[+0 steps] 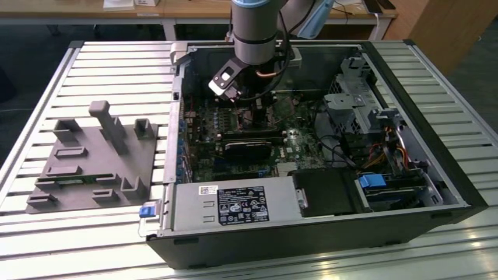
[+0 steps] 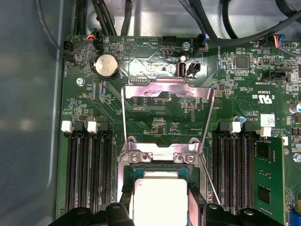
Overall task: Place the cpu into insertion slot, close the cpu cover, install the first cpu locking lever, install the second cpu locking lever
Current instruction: 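Place the cpu into insertion slot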
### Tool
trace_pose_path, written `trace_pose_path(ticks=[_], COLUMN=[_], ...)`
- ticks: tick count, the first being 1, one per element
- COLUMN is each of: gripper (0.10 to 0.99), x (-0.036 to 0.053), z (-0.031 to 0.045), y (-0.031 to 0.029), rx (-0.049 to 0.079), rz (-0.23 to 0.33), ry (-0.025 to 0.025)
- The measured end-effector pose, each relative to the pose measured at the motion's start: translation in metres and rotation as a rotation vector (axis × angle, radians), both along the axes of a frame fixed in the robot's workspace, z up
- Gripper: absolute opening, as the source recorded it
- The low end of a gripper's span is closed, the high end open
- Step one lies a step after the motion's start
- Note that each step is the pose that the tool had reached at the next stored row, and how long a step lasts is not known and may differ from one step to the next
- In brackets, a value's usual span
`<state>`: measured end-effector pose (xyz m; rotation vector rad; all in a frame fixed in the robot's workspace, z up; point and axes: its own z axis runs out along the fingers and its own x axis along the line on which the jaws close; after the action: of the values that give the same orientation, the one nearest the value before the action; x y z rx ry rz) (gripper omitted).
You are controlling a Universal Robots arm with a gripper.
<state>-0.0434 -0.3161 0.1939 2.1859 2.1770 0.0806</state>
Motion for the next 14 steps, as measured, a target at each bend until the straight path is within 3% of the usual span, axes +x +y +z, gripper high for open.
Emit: trace_pose_path(ticks=[14], gripper=[0.541], x=[0.0000], z=[-0.0016], y=[-0.0001], rx=[0.000], rz=[-0.010], ry=[0.0000])
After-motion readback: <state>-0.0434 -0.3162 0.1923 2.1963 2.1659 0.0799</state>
